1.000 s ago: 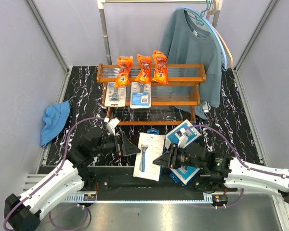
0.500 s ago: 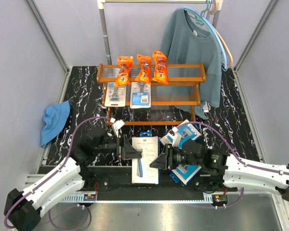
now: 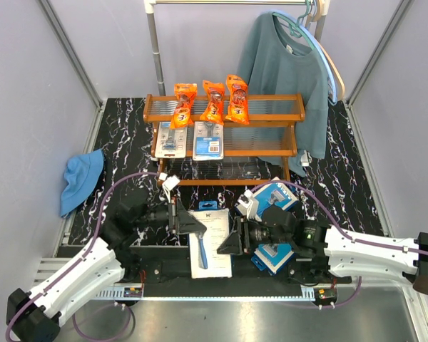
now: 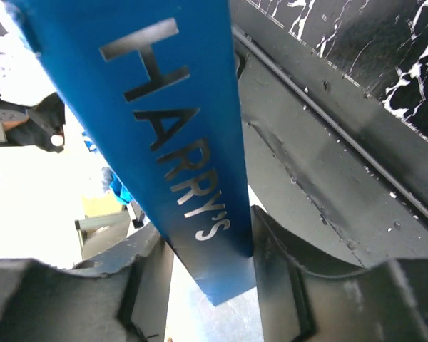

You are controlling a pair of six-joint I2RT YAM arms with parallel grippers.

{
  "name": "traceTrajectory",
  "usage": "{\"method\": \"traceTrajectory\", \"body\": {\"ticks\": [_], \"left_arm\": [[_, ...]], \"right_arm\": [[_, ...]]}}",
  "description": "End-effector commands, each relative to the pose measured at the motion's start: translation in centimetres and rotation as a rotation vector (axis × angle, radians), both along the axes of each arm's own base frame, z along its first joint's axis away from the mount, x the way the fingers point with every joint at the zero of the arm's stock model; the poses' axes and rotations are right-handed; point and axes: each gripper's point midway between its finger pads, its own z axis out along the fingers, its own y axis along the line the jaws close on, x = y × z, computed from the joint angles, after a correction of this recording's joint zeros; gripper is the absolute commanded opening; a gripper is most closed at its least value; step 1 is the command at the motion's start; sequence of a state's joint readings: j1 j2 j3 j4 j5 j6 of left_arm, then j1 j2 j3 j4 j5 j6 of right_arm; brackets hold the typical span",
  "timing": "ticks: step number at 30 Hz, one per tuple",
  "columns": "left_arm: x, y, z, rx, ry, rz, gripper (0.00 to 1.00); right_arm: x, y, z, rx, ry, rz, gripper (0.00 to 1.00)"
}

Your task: Place and organize the shaving razors onto the shelf

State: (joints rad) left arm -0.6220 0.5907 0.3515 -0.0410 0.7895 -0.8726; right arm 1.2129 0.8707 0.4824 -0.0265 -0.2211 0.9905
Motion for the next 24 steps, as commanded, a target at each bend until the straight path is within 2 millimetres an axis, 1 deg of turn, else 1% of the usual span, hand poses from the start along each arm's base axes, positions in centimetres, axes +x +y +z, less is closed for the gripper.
{"method": "traceTrajectory", "body": {"ticks": [1, 2, 4, 5, 6, 8, 9, 10, 11, 12, 13, 14, 15, 16, 17, 18, 19, 20, 21, 23, 24], "left_arm": [[0.6, 0.0, 0.1, -0.002, -0.077, 0.02, 0.09], [0.7, 0.0, 0.2, -0.005, -0.08, 0.024, 0.07], [0.9, 0.0, 0.2, -0.004, -0.077, 0.037, 0.03], [1.0, 0.0, 0.2, -0.005, -0.078, 0.043, 0.03], [1.1, 0.0, 0.4, -0.007, -0.077, 0.049, 0.02], [1.5, -0.1, 0.3, -0.005, -0.069, 0.073, 0.02], [1.8, -0.1, 0.4, -0.004, -0.068, 0.089, 0.01], [2.0, -0.1, 0.4, -0.004, -0.053, 0.101, 0.01], [2.4, -0.3, 0.9, -0.017, -0.066, 0.113, 0.0], [2.8, -0.4, 1.2, -0.022, -0.071, 0.129, 0.0], [3.1, -0.5, 1.3, -0.027, -0.058, 0.141, 0.0], [3.5, -0.6, 2.0, -0.038, -0.066, 0.153, 0.0], [3.8, -0.6, 2.1, -0.043, -0.065, 0.165, 0.0], [4.2, -0.9, 2.8, -0.066, -0.068, 0.17, 0.0], [4.6, -0.9, 3.3, -0.083, -0.072, 0.174, 0.0], [4.6, -1.1, 3.7, -0.099, -0.07, 0.166, 0.0], [4.9, -1.3, 4.2, -0.118, -0.067, 0.166, 0.0], [5.2, -1.4, 4.8, -0.13, -0.071, 0.17, 0.0], [5.3, -1.5, 5.0, -0.136, -0.069, 0.166, 0.0], [5.9, -1.7, 5.8, -0.156, -0.078, 0.171, 0.0], [5.9, -1.7, 6.1, -0.165, -0.078, 0.163, 0.0]], "right_arm": [[1.2, 0.7, 3.9, 0.141, -0.019, -0.076, 0.52], [1.1, 0.5, 4.1, 0.152, -0.017, -0.081, 0.57], [1.2, 0.3, 3.8, 0.152, -0.012, -0.089, 0.6], [1.1, 0.2, 4.0, 0.163, -0.012, -0.093, 0.63], [1.2, 0.0, 3.7, 0.16, -0.009, -0.101, 0.69], [1.3, -0.2, 4.0, 0.176, -0.012, -0.114, 0.76], [1.4, -0.4, 3.6, 0.172, -0.008, -0.123, 0.81], [1.5, -0.6, 3.6, 0.178, -0.013, -0.135, 0.83], [1.6, -0.8, 3.9, 0.19, -0.012, -0.144, 0.84], [1.6, -1.0, 3.4, 0.186, -0.01, -0.15, 0.85], [1.8, -1.2, 3.4, 0.19, -0.011, -0.165, 0.86], [1.7, -1.6, 3.8, 0.209, -0.008, -0.173, 0.87], [1.8, -1.8, 3.1, 0.202, -0.006, -0.182, 0.87], [1.9, -2.2, 2.8, 0.198, -0.006, -0.198, 0.88], [1.9, -2.5, 3.2, 0.217, -0.003, -0.208, 0.87], [2.0, -2.8, 2.4, 0.206, 0.0, -0.222, 0.88], [2.0, -3.1, 2.3, 0.209, 0.003, -0.228, 0.88], [2.0, -3.4, 2.9, 0.238, 0.003, -0.236, 0.88], [2.1, -3.7, 2.6, 0.239, 0.004, -0.244, 0.88], [2.0, -4.1, 2.8, 0.253, 0.004, -0.249, 0.88], [1.9, -4.2, 2.5, 0.24, 0.007, -0.248, 0.88]]}}
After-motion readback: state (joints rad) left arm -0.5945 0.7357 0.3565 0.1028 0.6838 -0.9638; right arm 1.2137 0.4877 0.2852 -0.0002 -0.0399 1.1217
